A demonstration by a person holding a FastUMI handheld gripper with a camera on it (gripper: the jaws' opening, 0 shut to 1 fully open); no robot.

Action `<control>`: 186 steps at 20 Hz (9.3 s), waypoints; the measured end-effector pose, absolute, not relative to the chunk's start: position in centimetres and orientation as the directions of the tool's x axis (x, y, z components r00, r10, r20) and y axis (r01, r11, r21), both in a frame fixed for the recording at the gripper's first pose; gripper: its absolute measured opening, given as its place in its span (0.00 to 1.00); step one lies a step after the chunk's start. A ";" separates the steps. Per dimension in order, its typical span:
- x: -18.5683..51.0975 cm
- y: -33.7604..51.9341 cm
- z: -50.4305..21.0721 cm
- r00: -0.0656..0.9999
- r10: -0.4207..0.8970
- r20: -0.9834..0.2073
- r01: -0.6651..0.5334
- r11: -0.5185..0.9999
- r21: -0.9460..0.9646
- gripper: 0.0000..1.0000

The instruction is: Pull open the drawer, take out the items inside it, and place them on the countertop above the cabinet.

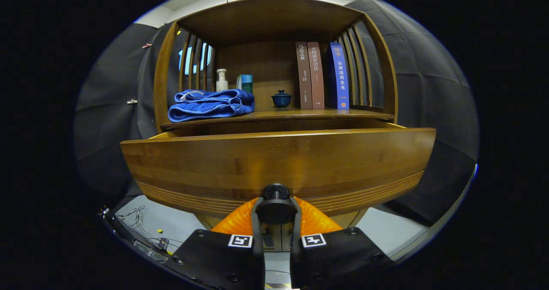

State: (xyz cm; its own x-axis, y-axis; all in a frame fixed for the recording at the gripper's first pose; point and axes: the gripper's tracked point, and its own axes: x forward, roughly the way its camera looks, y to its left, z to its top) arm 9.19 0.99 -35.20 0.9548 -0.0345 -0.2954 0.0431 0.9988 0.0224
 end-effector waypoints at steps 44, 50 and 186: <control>13.4 -1.8 -25.2 0.734 0.013 -0.679 0.047 0.997 0.069 0.99; 17.2 -1.8 -32.5 0.531 -0.027 -0.847 0.070 0.997 0.012 0.92; 16.1 1.1 -32.9 0.978 -0.040 -0.203 0.039 0.999 -0.010 1.00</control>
